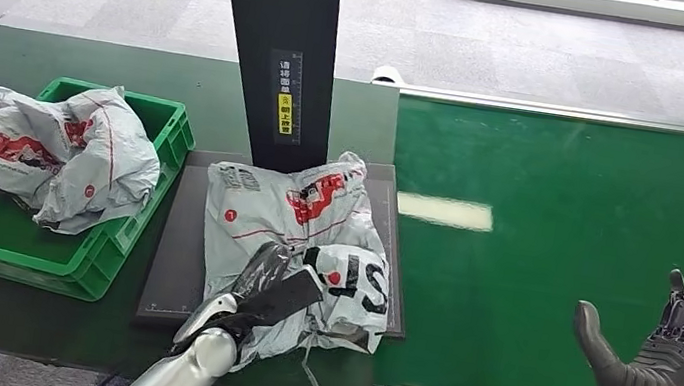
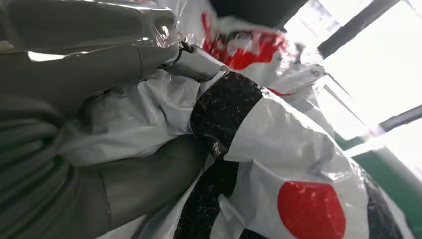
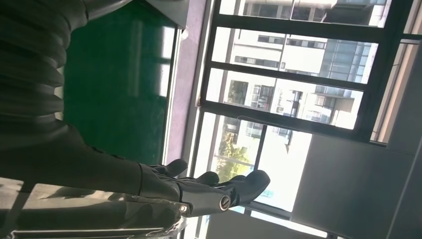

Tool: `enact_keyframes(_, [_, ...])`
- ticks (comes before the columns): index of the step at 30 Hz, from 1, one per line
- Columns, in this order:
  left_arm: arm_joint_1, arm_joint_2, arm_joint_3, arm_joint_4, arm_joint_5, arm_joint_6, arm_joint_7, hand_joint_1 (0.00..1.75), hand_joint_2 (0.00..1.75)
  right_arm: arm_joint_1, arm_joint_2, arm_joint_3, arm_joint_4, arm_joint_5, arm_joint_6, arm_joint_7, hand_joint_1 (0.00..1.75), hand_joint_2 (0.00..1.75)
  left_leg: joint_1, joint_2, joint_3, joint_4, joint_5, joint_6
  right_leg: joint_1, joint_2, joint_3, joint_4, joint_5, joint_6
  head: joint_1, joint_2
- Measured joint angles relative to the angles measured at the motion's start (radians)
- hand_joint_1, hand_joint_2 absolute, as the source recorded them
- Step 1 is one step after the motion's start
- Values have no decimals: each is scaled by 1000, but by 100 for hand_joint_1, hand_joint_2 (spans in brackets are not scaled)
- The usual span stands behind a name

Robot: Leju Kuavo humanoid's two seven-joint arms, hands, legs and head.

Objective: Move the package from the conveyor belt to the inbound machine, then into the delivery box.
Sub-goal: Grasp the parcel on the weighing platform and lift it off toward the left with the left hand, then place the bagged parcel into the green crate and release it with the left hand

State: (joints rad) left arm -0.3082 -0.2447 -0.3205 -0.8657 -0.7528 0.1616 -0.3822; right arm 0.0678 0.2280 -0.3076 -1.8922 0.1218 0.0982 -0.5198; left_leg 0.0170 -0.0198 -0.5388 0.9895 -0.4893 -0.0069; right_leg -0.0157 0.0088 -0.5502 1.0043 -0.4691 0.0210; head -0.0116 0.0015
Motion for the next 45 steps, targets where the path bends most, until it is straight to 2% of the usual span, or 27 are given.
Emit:
enact_keyframes(3, [70,9,44,-208,187,18,-80,175,175,5,3,-3,-2,-6,-14,-1,0,175,0,3,-7,0,0,0,0,2,-7,0,0,0,0,0])
enact_keyframes(6, [134,30,74,-465,329,85,-169,175,175,23,7,-3,-3,-13,-32,-11,0,175,1,3,-11,0,0,0,1,3,-12,1,0,0,0,0])
enact_keyframes(10, [194,79,104,-768,432,246,-288,175,175,44,13,-4,-3,-23,-48,-24,0,175,2,3,-14,0,-1,-1,1,3,-15,1,-1,-1,0,0])
enact_keyframes(12, [212,118,109,-890,460,356,-312,175,175,50,16,-4,-3,-28,-55,-27,0,175,2,3,-15,0,-1,-1,2,3,-16,1,-1,-1,0,0])
enact_keyframes(15, [217,170,119,-1000,501,448,-316,175,175,56,17,-3,-3,-40,-65,-32,0,175,2,3,-15,0,-1,-1,2,3,-16,1,-2,-2,0,0])
enact_keyframes(21, [173,204,219,-1031,544,401,-302,175,175,69,17,-1,-3,-57,-75,-36,0,175,2,3,-13,0,0,-1,1,3,-15,1,0,-2,0,0])
enact_keyframes(23, [129,208,270,-985,485,390,-234,175,175,71,17,0,-3,-63,-75,-36,0,175,2,2,-12,0,0,-1,1,2,-15,0,0,-2,0,0])
enact_keyframes(25, [48,225,336,-867,393,369,-133,175,175,71,17,1,-3,-67,-75,-36,0,175,2,1,-12,0,1,-2,2,1,-14,0,0,-3,0,0])
enact_keyframes(28, [-112,271,424,-578,230,322,5,175,175,69,16,2,-3,-73,-73,-34,0,175,3,3,-12,0,4,-4,3,2,-16,1,3,-6,0,0])
enact_keyframes(31, [-267,319,459,-253,30,310,158,175,175,64,16,2,-3,-79,-65,-25,0,175,3,6,-13,0,5,-5,4,5,-17,2,5,-7,0,0])
enact_keyframes(34, [-356,349,468,-24,-59,323,216,175,175,63,16,2,-2,-81,-62,-21,0,175,3,9,-14,0,6,-5,3,8,-18,3,6,-7,0,0])
enact_keyframes(40, [-455,382,469,235,-172,295,343,173,175,63,16,2,1,-85,-57,-19,0,175,3,8,-16,0,5,-5,3,8,-21,3,6,-7,0,0])
enact_keyframes(44, [-487,399,468,331,-226,322,402,0,175,64,15,1,6,-92,-57,-16,0,175,3,8,-16,0,5,-5,3,9,-21,3,6,-7,0,0])
enact_keyframes(45, [-491,403,469,348,-238,339,417,0,175,64,15,1,8,-93,-57,-14,0,175,3,9,-16,0,5,-5,3,9,-21,3,6,-7,0,0])
